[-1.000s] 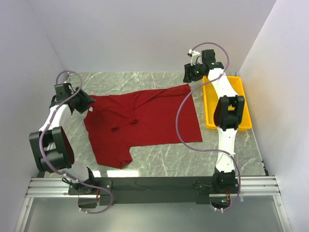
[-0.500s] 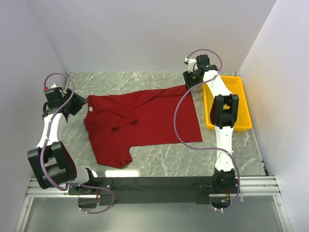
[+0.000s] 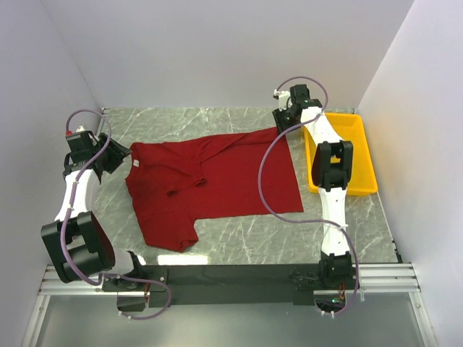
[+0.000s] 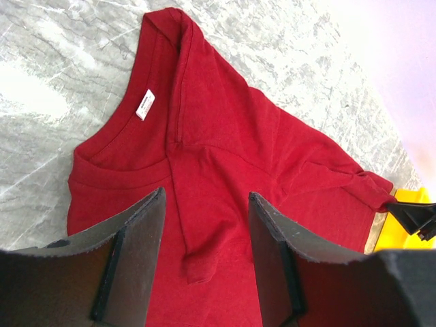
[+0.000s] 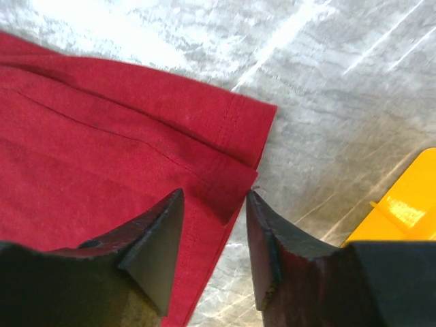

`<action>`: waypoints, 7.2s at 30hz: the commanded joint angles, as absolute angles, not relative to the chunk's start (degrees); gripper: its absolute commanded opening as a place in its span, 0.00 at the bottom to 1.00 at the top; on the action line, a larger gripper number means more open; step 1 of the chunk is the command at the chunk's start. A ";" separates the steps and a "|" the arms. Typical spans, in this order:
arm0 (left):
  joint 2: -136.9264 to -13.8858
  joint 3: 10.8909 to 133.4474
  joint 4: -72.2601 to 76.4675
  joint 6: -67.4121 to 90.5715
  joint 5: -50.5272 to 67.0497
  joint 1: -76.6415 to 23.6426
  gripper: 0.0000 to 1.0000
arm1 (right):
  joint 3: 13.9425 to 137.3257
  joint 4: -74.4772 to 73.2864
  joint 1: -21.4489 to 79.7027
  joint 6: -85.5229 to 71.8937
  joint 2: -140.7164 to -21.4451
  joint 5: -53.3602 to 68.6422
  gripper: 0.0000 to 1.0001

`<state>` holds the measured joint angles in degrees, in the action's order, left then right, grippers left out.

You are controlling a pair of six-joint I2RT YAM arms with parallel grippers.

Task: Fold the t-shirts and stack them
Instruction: Fold the tshirt

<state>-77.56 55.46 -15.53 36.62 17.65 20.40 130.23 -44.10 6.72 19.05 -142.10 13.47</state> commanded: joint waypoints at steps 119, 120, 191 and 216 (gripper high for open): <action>-129.29 102.92 -26.54 34.72 19.42 18.02 0.00 | 82.53 -21.01 -2.11 77.26 -111.97 37.10 0.07; -129.29 102.75 -26.46 34.72 19.51 18.02 0.01 | 82.53 -20.83 -2.11 76.91 -112.32 36.31 0.14; -89.83 70.05 -20.92 26.90 31.64 25.66 0.41 | 90.00 -33.92 11.42 61.43 -113.55 21.18 0.20; -85.87 62.14 -21.27 25.66 33.40 25.66 0.41 | 121.82 -42.80 8.09 17.59 -133.51 4.05 0.40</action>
